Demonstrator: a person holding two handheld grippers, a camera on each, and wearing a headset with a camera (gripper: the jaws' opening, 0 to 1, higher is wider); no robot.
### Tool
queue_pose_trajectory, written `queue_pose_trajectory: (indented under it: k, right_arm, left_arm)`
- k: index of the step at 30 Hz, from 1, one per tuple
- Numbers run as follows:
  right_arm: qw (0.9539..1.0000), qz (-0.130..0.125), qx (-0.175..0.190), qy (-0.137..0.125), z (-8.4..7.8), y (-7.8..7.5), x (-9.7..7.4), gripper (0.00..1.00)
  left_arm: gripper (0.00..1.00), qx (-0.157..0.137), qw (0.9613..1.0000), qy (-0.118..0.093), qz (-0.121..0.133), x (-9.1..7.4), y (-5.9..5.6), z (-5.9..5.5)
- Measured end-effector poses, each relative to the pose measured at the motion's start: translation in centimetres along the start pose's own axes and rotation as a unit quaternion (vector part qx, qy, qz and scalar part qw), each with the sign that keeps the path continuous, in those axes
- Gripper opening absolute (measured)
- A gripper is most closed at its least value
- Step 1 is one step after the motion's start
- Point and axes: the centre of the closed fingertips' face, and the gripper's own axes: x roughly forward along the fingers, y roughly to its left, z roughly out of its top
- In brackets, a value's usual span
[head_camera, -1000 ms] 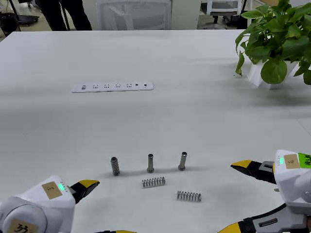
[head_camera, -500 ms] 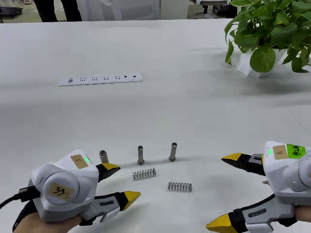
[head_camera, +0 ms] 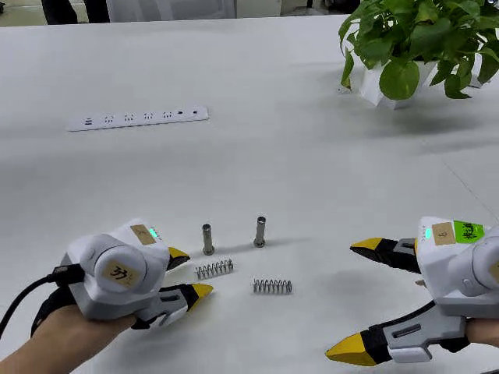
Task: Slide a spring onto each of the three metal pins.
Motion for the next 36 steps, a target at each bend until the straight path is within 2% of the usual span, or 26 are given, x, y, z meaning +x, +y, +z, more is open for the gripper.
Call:
queue_pose_trajectory:
  k: [3,5,7,15,20,30,36]
  right_arm:
    - [1.0000,-0.001,0.003,-0.002,-0.1,0.1,-0.1,0.92]
    - [1.0000,-0.002,0.006,-0.003,-0.1,0.2,-0.1,0.92]
    - [1.0000,-0.003,0.007,-0.003,-0.2,0.2,-0.1,0.92]
    - [0.9999,-0.004,0.015,0.000,-0.9,0.5,-0.6,0.92]
    - [0.9998,-0.006,0.018,-0.002,-0.9,0.5,-0.7,0.91]
    - [0.9998,-0.007,0.020,-0.003,-0.8,0.8,-0.6,0.91]
    - [0.9998,-0.005,0.018,0.001,-1.0,1.0,-0.6,0.91]
  left_arm:
    - [0.34,-0.001,0.9999,0.010,-0.007,0.4,-0.1,-0.2]
    - [0.31,0.006,0.9997,0.020,-0.012,0.6,-0.2,-0.5]
    - [0.30,-0.007,0.9997,0.020,-0.015,0.7,-0.2,-0.3]
    - [0.23,-0.028,0.9990,0.026,-0.022,1.1,-0.6,-0.2]
    - [0.22,-0.025,0.9990,0.031,-0.022,1.4,-0.6,-0.1]
    - [0.21,-0.026,0.9971,0.064,-0.032,1.2,-0.6,-0.2]
    - [0.18,-0.022,0.9971,0.067,-0.030,1.2,-0.4,-0.3]
